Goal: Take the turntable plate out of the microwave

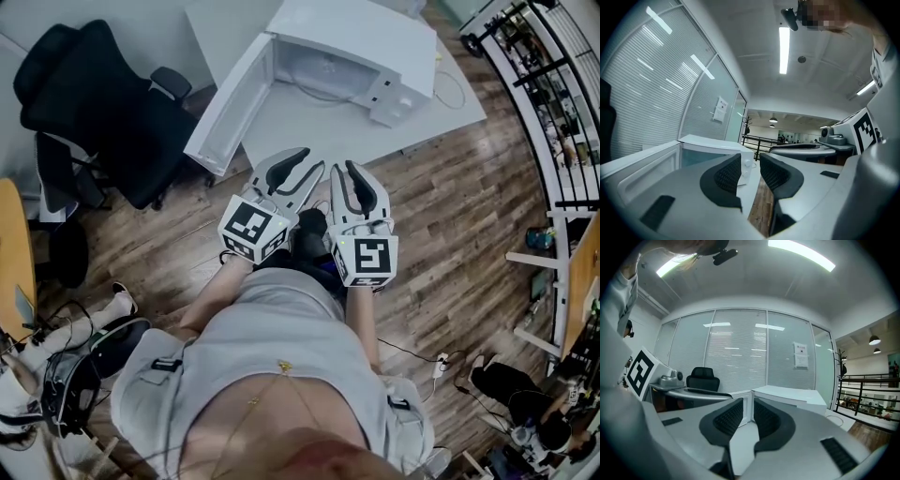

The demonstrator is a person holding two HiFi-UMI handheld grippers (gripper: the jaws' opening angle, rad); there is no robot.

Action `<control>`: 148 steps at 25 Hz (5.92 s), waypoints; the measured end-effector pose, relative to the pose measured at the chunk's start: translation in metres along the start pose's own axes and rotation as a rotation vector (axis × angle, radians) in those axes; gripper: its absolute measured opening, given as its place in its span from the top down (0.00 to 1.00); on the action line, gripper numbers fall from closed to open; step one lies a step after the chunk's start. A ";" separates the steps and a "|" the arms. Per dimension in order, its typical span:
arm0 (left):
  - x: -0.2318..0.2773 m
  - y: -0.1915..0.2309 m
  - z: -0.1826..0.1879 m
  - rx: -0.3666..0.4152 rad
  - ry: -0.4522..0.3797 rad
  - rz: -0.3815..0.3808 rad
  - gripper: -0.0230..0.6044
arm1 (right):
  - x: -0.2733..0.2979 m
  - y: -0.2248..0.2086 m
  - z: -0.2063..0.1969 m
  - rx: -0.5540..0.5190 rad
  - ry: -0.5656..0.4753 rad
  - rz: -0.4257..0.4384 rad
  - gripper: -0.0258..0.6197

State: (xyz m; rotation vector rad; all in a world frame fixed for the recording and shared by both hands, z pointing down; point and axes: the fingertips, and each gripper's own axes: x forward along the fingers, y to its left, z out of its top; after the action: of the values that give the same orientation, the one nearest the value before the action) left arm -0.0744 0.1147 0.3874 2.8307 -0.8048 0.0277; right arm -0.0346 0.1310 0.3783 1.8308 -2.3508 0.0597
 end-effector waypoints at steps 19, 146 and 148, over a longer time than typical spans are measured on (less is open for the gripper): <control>0.128 0.080 0.039 -0.025 0.003 0.097 0.76 | 0.119 -0.097 0.026 0.039 -0.026 0.103 0.84; 0.228 0.300 -0.218 -0.972 0.183 0.275 0.67 | 0.247 -0.147 -0.277 1.124 0.470 0.045 0.74; 0.231 0.301 -0.218 -0.996 0.166 0.273 0.67 | 0.253 -0.157 -0.275 1.134 0.443 0.030 0.70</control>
State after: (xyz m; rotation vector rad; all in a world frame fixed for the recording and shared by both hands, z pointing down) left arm -0.0273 -0.2136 0.6731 1.7567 -0.8412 -0.0762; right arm 0.0853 -0.1153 0.6772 1.7761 -2.0983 1.8884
